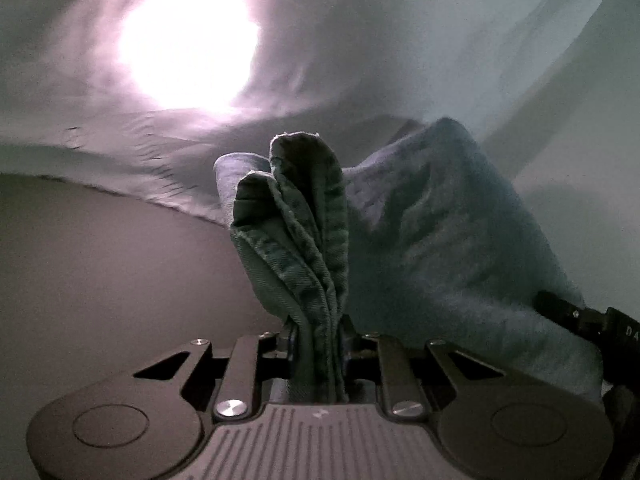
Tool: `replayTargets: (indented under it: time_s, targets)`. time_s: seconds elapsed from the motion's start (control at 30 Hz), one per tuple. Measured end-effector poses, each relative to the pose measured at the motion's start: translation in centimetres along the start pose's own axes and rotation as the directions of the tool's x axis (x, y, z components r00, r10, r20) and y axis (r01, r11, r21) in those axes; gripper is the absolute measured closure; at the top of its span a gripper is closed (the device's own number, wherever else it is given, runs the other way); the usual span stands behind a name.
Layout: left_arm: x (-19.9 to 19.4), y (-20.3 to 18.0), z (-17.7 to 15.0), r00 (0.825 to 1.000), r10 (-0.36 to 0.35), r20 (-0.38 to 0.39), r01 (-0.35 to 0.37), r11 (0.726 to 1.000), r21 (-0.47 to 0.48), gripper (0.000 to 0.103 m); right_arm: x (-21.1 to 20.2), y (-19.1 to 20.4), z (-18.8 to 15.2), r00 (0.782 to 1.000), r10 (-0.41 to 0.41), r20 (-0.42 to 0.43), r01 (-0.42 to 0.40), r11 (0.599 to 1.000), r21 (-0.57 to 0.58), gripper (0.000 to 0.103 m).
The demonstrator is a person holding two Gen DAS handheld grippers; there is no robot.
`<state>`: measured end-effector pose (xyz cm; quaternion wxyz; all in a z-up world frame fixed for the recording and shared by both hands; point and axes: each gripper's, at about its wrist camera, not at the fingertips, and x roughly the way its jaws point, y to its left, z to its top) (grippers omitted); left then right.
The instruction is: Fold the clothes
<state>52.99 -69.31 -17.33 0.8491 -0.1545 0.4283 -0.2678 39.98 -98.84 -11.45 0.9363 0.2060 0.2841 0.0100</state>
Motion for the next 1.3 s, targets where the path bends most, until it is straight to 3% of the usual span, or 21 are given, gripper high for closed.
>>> replayTargets:
  time_s: [0.1, 0.13, 0.17, 0.2, 0.23, 0.27, 0.3, 0.37, 0.43, 0.5, 0.6, 0.63, 0.73, 0.87, 0.9, 0.93, 1.0, 1.07, 1.17, 1.2, 1.3]
  targets:
    - [5.8, 0.5, -0.1, 0.993, 0.101, -0.059, -0.098, 0.994, 0.051, 0.081, 4.6, -0.4, -0.1, 0.986, -0.163, -0.03, 0.152, 0.961, -0.232, 0.052]
    - [7.2, 0.8, -0.2, 0.989, 0.131, -0.069, -0.126, 0.989, 0.071, 0.08, 6.0, 0.2, -0.9, 0.969, -0.248, -0.01, 0.228, 0.903, -0.365, 0.052]
    - [8.3, 1.2, -0.3, 0.986, 0.151, -0.078, -0.143, 0.986, 0.089, 0.071, 7.5, 0.8, -1.9, 0.944, -0.33, 0.027, 0.299, 0.816, -0.495, 0.052]
    - [8.8, 1.6, -0.4, 0.99, 0.12, -0.076, -0.114, 0.99, 0.086, 0.068, 8.3, 1.8, -3.2, 0.915, -0.39, 0.105, 0.369, 0.702, -0.61, 0.052]
    - [8.8, 1.9, -0.3, 0.992, 0.098, -0.073, -0.092, 0.992, 0.083, 0.067, 8.7, 2.9, -4.4, 0.893, -0.412, 0.18, 0.414, 0.597, -0.687, 0.052]
    - [8.8, 1.8, -0.3, 0.992, 0.108, -0.07, -0.101, 0.99, 0.098, 0.067, 8.6, 3.8, -5.3, 0.888, -0.398, 0.232, 0.431, 0.541, -0.722, 0.052]
    - [8.6, 1.8, -0.6, 0.991, 0.114, -0.064, -0.107, 0.988, 0.112, 0.067, 8.3, 4.5, -5.8, 0.894, -0.368, 0.255, 0.429, 0.541, -0.723, 0.054]
    - [8.6, 2.1, -0.9, 0.993, 0.108, -0.051, -0.101, 0.988, 0.12, 0.065, 8.0, 4.7, -5.9, 0.926, -0.312, 0.213, 0.372, 0.657, -0.655, 0.064]
    - [9.1, 3.2, -0.6, 0.996, 0.075, -0.053, -0.07, 0.994, 0.081, 0.062, 9.5, 2.7, -5.9, 0.933, -0.337, 0.126, 0.352, 0.782, -0.515, 0.074]
    - [8.8, 4.4, -0.8, 0.997, 0.037, -0.07, -0.036, 0.999, 0.017, 0.048, 11.0, -0.6, -7.3, 0.925, -0.375, 0.058, 0.367, 0.844, -0.391, 0.074]
    - [7.8, 5.4, -0.2, 0.998, 0.013, -0.065, -0.014, 1.0, -0.015, 0.044, 11.4, -0.5, -8.1, 0.908, -0.41, 0.082, 0.406, 0.819, -0.406, 0.073]
    - [7.0, 5.7, -0.2, 0.998, 0.027, -0.052, -0.028, 1.0, -0.007, 0.045, 10.9, 0.2, -7.7, 0.91, -0.409, 0.073, 0.405, 0.832, -0.378, 0.066]
    - [1.6, 6.5, -0.7, 0.986, 0.167, 0.016, -0.167, 0.986, 0.019, 0.045, 7.9, 1.8, -7.3, 0.92, -0.381, 0.096, 0.392, 0.875, -0.285, 0.048]
    - [-7.8, 8.7, -1.7, 0.969, 0.221, 0.115, -0.223, 0.975, 0.013, 0.042, 2.7, 4.8, -8.3, 0.93, -0.343, 0.135, 0.363, 0.915, -0.178, 0.031]
    - [-10.6, 8.7, -2.2, 0.958, 0.241, 0.158, -0.251, 0.967, 0.047, 0.039, 1.5, 5.7, -8.7, 0.932, -0.332, 0.143, 0.352, 0.923, -0.154, 0.022]
    - [-13.4, 8.5, -2.8, 0.943, 0.262, 0.204, -0.283, 0.956, 0.082, 0.029, 0.1, 7.1, -9.2, 0.934, -0.318, 0.16, 0.341, 0.929, -0.142, 0.013]
    - [-19.0, 8.0, -4.1, 0.901, 0.3, 0.312, -0.351, 0.928, 0.122, 0.013, -2.5, 10.1, -10.3, 0.936, -0.292, 0.198, 0.32, 0.939, -0.128, 0.003]
    - [-24.7, 7.7, -5.8, 0.852, 0.304, 0.427, -0.386, 0.915, 0.117, 0.003, -4.5, 13.2, -11.4, 0.934, -0.264, 0.24, 0.301, 0.944, -0.132, 0.002]
    - [-32.7, 7.0, -8.9, 0.771, 0.274, 0.575, -0.397, 0.913, 0.096, 0.0, -7.7, 18.3, -13.7, 0.935, -0.207, 0.287, 0.254, 0.957, -0.138, 0.0]
    - [-34.9, 7.0, -9.9, 0.756, 0.27, 0.596, -0.405, 0.909, 0.102, 0.0, -8.9, 20.0, -14.6, 0.937, -0.18, 0.3, 0.231, 0.962, -0.144, 0.0]
    - [-40.2, 7.2, -12.5, 0.738, 0.269, 0.619, -0.438, 0.888, 0.137, 0.0, -12.7, 25.1, -17.3, 0.931, -0.127, 0.342, 0.19, 0.969, -0.156, 0.0]
